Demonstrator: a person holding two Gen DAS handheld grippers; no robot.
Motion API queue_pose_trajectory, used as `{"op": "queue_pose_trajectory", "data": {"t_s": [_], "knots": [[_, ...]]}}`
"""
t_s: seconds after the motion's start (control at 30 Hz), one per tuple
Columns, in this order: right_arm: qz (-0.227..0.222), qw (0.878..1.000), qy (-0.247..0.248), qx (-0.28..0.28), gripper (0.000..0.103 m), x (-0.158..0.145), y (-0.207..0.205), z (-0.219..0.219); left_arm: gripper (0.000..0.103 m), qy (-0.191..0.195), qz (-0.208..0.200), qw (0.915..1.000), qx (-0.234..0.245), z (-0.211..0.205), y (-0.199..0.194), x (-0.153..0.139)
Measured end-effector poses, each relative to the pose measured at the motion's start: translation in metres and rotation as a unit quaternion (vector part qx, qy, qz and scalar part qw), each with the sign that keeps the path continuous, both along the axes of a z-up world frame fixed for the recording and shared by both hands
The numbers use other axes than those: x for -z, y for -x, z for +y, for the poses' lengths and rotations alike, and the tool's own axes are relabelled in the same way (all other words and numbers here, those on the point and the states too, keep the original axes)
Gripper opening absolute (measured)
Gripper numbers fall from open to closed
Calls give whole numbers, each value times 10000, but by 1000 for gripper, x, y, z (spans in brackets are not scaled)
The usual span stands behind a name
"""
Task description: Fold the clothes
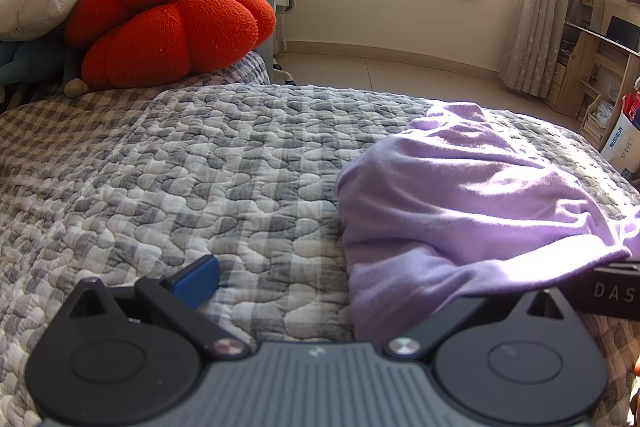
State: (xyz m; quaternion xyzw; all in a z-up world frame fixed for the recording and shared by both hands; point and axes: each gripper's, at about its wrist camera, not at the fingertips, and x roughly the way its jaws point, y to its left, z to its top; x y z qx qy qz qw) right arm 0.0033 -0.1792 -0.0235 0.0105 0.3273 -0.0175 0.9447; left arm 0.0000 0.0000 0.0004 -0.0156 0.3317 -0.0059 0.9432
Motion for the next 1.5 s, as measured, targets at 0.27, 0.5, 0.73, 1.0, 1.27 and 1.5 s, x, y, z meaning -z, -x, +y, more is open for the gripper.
{"op": "queue_pose_trajectory", "data": {"t_s": [0.27, 0.5, 0.73, 1.0, 1.27, 1.5], "knots": [[-22, 10000, -6, -72, 103, 1, -1, -2, 103, -3, -2, 10000, -1, 0, -1, 0], [39, 9997, 2, -234, 103, 1, -8, -5, 103, -34, 5, 10000, -1, -1, -1, 0], [-168, 9992, 12, -365, 79, -4, 13, -6, 85, -45, 71, 9997, 208, 5, 6, -15], [-683, 9944, -245, -771, 26, -90, 43, -13, 12, 498, -1, 9974, 523, 15, 19, -63], [-1229, 9860, -254, -1101, 26, -156, 61, -37, 6, 400, -413, 9924, 1086, 15, 27, -89], [-1913, 9675, -545, -1561, 26, -184, 79, -28, 49, 467, -548, 9790, 1906, -5, 44, -88]]}}
